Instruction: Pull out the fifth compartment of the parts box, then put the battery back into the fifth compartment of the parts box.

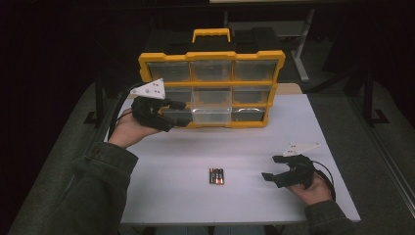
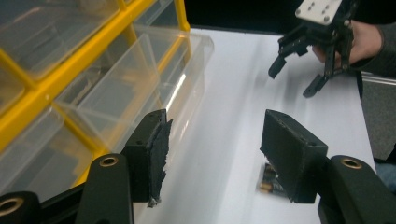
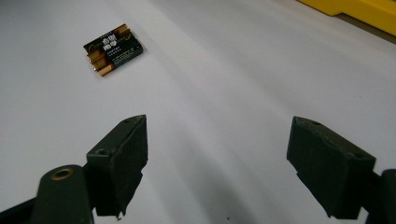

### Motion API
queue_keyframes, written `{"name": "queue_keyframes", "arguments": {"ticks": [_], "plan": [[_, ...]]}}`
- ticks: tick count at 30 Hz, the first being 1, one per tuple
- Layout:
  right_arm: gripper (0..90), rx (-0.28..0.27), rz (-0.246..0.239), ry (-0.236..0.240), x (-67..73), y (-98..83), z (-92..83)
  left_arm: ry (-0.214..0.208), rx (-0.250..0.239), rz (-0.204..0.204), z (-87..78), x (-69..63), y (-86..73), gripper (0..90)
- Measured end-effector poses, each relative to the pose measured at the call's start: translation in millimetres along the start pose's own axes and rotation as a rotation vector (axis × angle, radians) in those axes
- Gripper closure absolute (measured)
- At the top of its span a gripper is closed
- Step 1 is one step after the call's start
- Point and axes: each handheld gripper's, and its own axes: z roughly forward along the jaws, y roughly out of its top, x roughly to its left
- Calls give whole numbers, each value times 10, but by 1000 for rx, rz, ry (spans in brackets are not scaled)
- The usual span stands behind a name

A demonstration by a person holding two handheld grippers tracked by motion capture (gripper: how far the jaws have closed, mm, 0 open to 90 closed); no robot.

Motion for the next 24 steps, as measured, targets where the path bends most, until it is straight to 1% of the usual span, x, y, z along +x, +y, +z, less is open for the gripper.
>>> {"name": "queue_keyframes", "arguments": {"ticks": [2, 7, 8, 12, 14, 17, 19, 21, 22, 24], "plan": [[194, 1, -1, 0, 2, -1, -3, 8, -6, -16, -43, -33, -58, 401], [195, -19, -8, 3, 12, 7, -30, 28, 15, -22, -90, -131, -197, 395], [195, -22, -7, 2, 14, 6, -33, 34, 19, -19, -100, -144, -222, 393], [193, -16, -1, 3, -5, 3, -30, 42, 15, -36, -137, -170, -334, 385], [195, -11, 4, 4, 4, 6, -25, 46, 15, -51, -141, -178, -405, 382], [196, -20, -7, 5, -6, 14, -10, 47, 16, -63, -131, -202, -504, 374], [196, -18, -1, 5, -10, 18, -2, 57, 19, -71, -124, -225, -566, 373], [198, -18, 1, 3, -13, 19, 2, 56, 10, -74, -117, -251, -629, 370], [199, -19, 0, 2, -13, 21, 2, 66, 15, -76, -108, -274, -668, 370], [201, -19, 2, 2, -12, 22, 2, 72, 18, -80, -97, -302, -723, 362]]}}
